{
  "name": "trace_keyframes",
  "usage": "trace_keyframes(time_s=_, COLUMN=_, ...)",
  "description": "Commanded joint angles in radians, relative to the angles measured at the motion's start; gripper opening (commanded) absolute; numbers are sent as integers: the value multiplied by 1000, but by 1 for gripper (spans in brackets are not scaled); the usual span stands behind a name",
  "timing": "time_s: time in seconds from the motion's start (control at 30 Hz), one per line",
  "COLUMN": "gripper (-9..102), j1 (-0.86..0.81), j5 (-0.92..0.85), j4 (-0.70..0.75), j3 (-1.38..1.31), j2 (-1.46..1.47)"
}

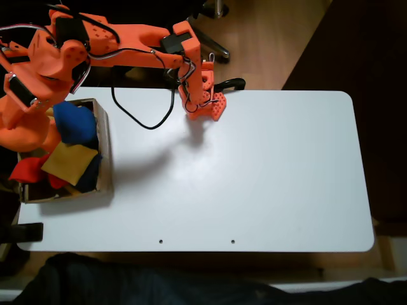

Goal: Grasp a bag and put it in the box.

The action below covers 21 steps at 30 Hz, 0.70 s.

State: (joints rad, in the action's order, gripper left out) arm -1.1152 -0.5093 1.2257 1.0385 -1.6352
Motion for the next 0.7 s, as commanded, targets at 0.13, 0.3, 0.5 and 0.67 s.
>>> trace_keyframes(time_s=0.13, gripper=0, j1=-46, j5=11, j4=-55, j3=-215, j2=89)
trace_keyframes(time_s=0.3, gripper=0, j1=-64, j5=11, j4=-84, j3=-265, j2=160)
trace_keyframes(time_s=0.5, gripper=0, j1=-75, j5=9, j4=-97, j3=-288, j2=224)
trace_keyframes(time_s=0.67, gripper=0, j1=-84, j5=5, j4=-107, j3=-301, j2=265)
